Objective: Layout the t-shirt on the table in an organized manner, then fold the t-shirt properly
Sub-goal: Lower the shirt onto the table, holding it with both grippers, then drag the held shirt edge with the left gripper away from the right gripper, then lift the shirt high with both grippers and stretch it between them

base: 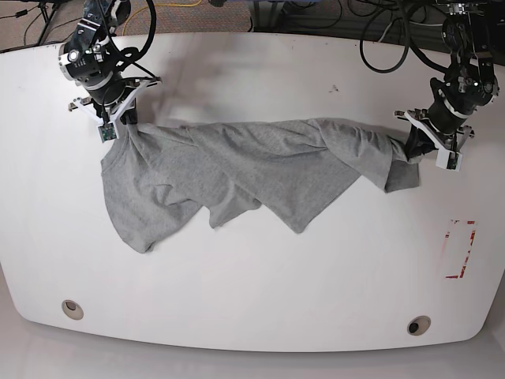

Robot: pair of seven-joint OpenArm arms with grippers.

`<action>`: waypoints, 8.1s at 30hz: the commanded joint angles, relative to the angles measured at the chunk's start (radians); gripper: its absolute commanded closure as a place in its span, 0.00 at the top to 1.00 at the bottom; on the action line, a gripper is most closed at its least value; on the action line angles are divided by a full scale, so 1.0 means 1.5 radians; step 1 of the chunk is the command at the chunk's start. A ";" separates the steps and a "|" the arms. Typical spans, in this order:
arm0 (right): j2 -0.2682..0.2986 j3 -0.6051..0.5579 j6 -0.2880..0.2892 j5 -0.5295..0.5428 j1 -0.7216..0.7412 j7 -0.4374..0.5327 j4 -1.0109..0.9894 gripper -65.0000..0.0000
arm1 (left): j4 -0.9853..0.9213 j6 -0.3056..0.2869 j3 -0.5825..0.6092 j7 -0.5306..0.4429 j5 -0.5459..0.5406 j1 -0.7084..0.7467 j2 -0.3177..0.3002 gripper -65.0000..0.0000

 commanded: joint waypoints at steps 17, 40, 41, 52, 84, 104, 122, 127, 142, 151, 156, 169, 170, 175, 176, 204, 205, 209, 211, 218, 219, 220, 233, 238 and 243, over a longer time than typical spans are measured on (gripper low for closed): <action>0.004 0.001 -0.001 0.007 0.009 0.014 0.011 0.00 | 0.012 -0.002 -0.006 0.041 -0.010 0.006 -0.009 0.67; -0.031 0.001 -0.005 0.004 0.043 0.015 0.012 0.00 | 0.122 -0.163 -0.024 0.159 -0.048 -0.115 -0.004 0.69; -0.033 0.001 -0.005 0.004 0.043 0.015 0.012 0.00 | 0.115 -0.160 -0.022 0.164 -0.042 -0.132 -0.003 0.69; -0.033 0.001 -0.006 0.004 0.061 0.015 0.012 0.00 | -0.169 -0.121 0.086 0.166 0.088 -0.386 0.049 0.69; -0.029 0.001 -0.004 0.005 0.082 0.015 0.012 0.00 | -0.610 -0.117 0.299 0.012 0.093 -0.554 0.195 0.69; -0.028 0.001 -0.006 0.005 0.104 0.015 0.011 0.00 | -0.631 -0.117 0.344 -0.015 0.091 -0.554 0.195 0.00; -0.002 0.001 -0.008 0.004 0.165 0.012 0.010 0.00 | -0.413 -0.120 0.195 0.096 0.087 -0.544 0.174 0.01; 0.018 0.000 -0.008 0.004 0.207 0.011 0.000 0.00 | -0.337 -0.120 0.171 0.134 0.086 -0.548 0.173 0.01; 0.126 -0.072 -0.008 0.004 0.420 -0.018 -0.094 0.00 | -0.075 -0.121 0.101 0.147 0.086 -0.598 0.164 0.01; 0.189 -0.126 -0.008 0.004 0.564 -0.018 -0.168 0.00 | -0.012 -0.121 0.077 0.192 0.086 -0.679 0.138 0.01; 0.228 -0.155 -0.008 0.004 0.651 -0.018 -0.211 0.00 | -0.009 -0.122 0.037 0.217 0.086 -0.741 0.137 0.01; 0.311 -0.239 -0.008 0.004 0.857 -0.019 -0.295 0.00 | -0.010 -0.122 0.013 0.229 0.087 -0.864 0.098 0.01; 0.316 -0.241 -0.008 0.004 0.869 -0.019 -0.300 0.00 | -0.010 -0.122 0.012 0.229 0.087 -0.871 0.095 0.01; 0.333 -0.250 -0.008 0.004 0.911 -0.019 -0.328 0.00 | -0.011 -0.122 0.010 0.229 0.087 -0.884 0.079 0.01; 0.336 -0.250 -0.008 0.004 0.916 -0.019 -0.334 0.00 | -0.011 -0.122 0.010 0.229 0.087 -0.884 0.077 0.01; 0.373 -0.249 -0.007 0.004 0.944 -0.016 -0.389 0.00 | -0.040 -0.122 -0.046 0.229 0.087 -0.866 0.043 0.01; 0.373 -0.249 -0.007 0.004 0.950 -0.016 -0.389 0.00 | -0.041 -0.122 -0.046 0.229 0.087 -0.867 0.045 0.01; 0.372 -0.250 -0.007 0.004 0.974 -0.016 -0.393 0.00 | -0.074 -0.122 -0.046 0.228 0.087 -0.899 0.045 0.01; 0.372 -0.250 -0.007 0.004 0.976 -0.016 -0.393 0.00 | -0.093 -0.122 -0.048 0.228 0.087 -0.914 0.044 0.01; 0.372 -0.250 -0.007 0.004 0.987 -0.019 -0.389 0.00 | -0.113 -0.122 -0.047 0.227 0.086 -0.929 0.046 0.01; 0.372 -0.250 -0.007 0.005 0.984 -0.019 -0.389 0.00 | -0.113 -0.122 -0.047 0.227 0.086 -0.929 0.046 0.01; 0.372 -0.250 -0.007 0.005 0.978 -0.019 -0.388 0.00 | -0.111 -0.122 -0.047 0.227 0.086 -0.927 0.046 0.01; 0.354 -0.179 -0.007 0.008 0.719 -0.019 -0.225 0.00 | -0.033 -0.163 -0.050 0.225 0.085 -0.753 0.045 0.01; 0.308 -0.127 -0.004 0.004 0.595 -0.019 -0.145 0.00 | 0.013 -0.164 -0.051 0.224 0.085 -0.657 0.046 0.01; 0.268 -0.091 -0.004 0.004 0.460 -0.019 -0.067 0.00 | 0.071 -0.165 -0.052 0.224 0.085 -0.547 0.045 0.01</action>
